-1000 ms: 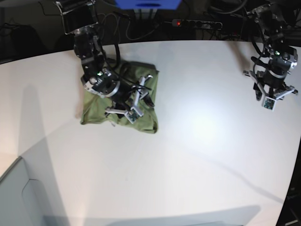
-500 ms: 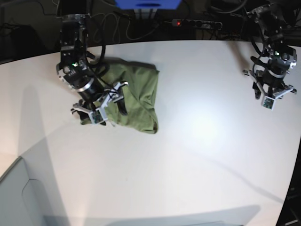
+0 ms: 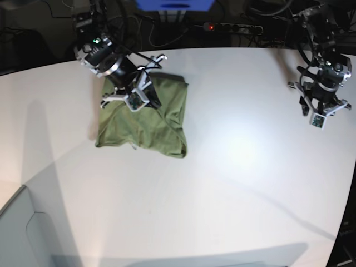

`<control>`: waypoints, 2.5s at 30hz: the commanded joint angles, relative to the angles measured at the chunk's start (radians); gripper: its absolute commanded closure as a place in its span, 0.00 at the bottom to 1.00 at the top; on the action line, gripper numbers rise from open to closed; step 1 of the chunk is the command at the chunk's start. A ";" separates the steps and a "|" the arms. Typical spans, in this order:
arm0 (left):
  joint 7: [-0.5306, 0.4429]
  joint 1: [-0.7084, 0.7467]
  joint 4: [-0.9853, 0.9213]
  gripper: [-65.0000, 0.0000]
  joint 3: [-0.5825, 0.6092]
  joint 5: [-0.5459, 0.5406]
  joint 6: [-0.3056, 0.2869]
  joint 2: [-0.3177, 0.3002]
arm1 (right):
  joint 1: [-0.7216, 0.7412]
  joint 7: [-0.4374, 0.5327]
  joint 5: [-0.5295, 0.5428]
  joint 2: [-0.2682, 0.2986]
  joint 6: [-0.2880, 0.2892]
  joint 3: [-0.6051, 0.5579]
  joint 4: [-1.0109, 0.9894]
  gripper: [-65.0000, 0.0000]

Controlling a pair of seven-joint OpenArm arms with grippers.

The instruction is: Fold the T-shirt properly

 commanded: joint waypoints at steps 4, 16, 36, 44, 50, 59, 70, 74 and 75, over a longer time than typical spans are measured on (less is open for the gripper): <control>-0.013 -0.001 0.015 0.72 -0.008 -0.004 0.008 -0.014 | 0.028 0.033 0.010 0.001 0.000 0.006 -0.090 1.00; -0.013 0.082 0.023 0.72 -0.011 -0.004 0.008 -0.011 | 0.190 0.148 0.009 0.013 0.000 0.007 -0.386 1.00; -0.013 0.122 0.024 0.72 -0.148 -0.004 0.008 0.040 | 0.037 0.338 0.009 0.034 0.000 -0.134 -0.253 1.00; -0.013 0.144 0.024 0.72 -0.158 -0.004 0.008 0.052 | 0.098 0.346 0.007 0.036 0.000 -0.206 -0.443 1.00; -0.013 0.154 0.024 0.72 -0.158 -0.004 0.008 0.052 | 0.037 0.347 0.007 0.071 0.000 -0.208 -0.423 1.00; -0.011 0.156 0.024 0.72 -0.160 -0.004 0.008 0.063 | -0.003 0.349 0.007 0.120 0.000 -0.208 -0.391 1.00; -0.013 0.216 0.041 0.73 -0.203 -0.007 0.008 0.104 | -0.182 0.438 0.009 0.194 -0.006 -0.129 -0.026 1.00; -0.005 0.286 0.095 0.82 -0.243 -0.085 0.008 0.121 | -0.287 0.436 0.009 0.148 -0.006 0.022 0.003 1.00; 0.000 0.315 0.110 0.86 -0.247 -0.116 0.008 0.123 | -0.319 0.436 0.009 0.131 -0.006 0.058 0.005 1.00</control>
